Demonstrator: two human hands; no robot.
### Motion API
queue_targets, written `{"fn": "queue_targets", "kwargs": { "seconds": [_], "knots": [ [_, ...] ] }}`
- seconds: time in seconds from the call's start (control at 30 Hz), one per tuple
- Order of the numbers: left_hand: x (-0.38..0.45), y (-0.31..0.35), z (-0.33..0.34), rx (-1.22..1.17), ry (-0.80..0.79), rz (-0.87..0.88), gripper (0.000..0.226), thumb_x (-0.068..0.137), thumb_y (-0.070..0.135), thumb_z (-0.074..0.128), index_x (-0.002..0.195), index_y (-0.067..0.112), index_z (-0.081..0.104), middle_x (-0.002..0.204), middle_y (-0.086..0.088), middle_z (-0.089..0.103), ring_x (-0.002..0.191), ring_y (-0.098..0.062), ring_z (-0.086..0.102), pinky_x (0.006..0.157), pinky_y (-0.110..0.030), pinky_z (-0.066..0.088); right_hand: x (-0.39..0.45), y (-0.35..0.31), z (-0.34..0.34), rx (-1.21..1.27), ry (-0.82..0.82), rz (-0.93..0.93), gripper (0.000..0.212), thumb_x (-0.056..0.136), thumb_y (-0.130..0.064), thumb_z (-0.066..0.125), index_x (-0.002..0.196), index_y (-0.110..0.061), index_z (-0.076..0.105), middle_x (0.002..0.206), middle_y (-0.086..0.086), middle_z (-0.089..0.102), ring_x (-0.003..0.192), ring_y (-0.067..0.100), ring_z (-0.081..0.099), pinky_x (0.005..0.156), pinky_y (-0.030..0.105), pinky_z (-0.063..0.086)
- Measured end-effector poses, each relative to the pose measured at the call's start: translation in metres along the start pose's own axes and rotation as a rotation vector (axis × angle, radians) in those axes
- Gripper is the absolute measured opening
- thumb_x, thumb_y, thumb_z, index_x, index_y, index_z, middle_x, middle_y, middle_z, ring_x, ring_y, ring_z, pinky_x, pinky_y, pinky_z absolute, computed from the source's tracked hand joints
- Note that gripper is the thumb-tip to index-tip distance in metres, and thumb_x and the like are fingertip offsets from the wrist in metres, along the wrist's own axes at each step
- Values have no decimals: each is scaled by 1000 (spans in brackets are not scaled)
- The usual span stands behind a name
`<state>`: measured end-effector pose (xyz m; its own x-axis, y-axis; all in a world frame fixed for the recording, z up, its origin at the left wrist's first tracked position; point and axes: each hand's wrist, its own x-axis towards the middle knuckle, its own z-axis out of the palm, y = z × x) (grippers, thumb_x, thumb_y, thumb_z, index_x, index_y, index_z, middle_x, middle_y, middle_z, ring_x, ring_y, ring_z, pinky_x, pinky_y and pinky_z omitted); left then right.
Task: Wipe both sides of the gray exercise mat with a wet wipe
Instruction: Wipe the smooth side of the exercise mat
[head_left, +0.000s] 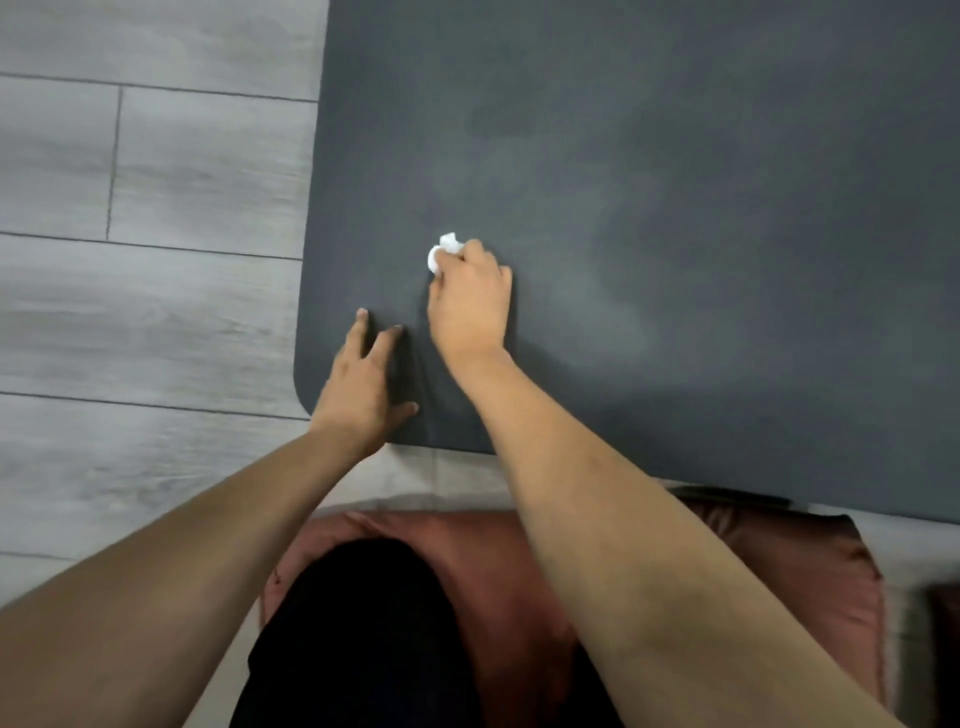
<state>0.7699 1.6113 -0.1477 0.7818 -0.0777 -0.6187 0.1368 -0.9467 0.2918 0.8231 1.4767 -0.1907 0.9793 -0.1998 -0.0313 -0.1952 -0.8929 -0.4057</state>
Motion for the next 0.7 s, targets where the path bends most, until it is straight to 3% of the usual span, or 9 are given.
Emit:
{"fn": "queue_targets", "kwargs": {
  "seconds": [0.13,0.2,0.3,0.4,0.47,0.53,0.6,0.7],
  "knots": [
    [-2,0,12,130,36,29,101,79,22,87,159,23,26,170,-12,-7,153,-36,16,121,-47,30,10,62,-23,-182,-3,-254,21,75,-18,64,92,-29,72,84,2,61,73,25,60,69,36,31],
    [0,5,12,174,66,25,99,76,23,89,155,22,30,170,-15,-2,149,-39,22,118,-48,33,11,123,-50,-258,40,-140,27,81,-21,58,103,-29,71,90,4,63,81,27,62,73,36,34],
    [3,4,12,217,81,22,98,75,26,90,153,23,31,169,-16,2,146,-39,26,113,-49,37,-5,199,-101,-295,35,189,28,88,-20,48,109,-28,66,104,6,65,97,28,58,82,41,35],
    [4,4,14,228,86,19,98,75,26,90,153,23,31,169,-16,2,146,-39,25,113,-49,35,-18,198,-105,-182,92,421,26,87,-17,47,102,-24,67,99,11,61,90,32,59,81,41,40],
    [4,5,15,214,91,15,97,75,24,90,153,23,32,169,-16,2,145,-39,26,112,-49,35,-17,164,-88,-148,111,450,28,83,-16,48,102,-22,68,97,14,60,82,38,59,76,40,44],
    [5,3,16,213,98,19,97,75,24,90,152,24,32,170,-15,3,144,-38,27,112,-48,36,-19,115,-69,-112,86,329,24,77,-12,56,96,-20,69,88,13,62,74,37,61,67,38,47],
    [5,0,16,220,111,31,98,74,26,91,153,25,33,170,-14,5,144,-38,28,112,-48,37,-28,59,-44,0,53,82,20,66,-6,68,82,-19,68,81,7,66,66,32,61,56,34,48],
    [4,-5,17,220,119,41,100,74,32,90,155,27,32,170,-11,6,145,-37,27,114,-48,36,-39,14,-15,-38,-23,-191,21,65,-8,72,83,-20,71,84,3,68,71,28,62,60,33,45]
  ]
}}
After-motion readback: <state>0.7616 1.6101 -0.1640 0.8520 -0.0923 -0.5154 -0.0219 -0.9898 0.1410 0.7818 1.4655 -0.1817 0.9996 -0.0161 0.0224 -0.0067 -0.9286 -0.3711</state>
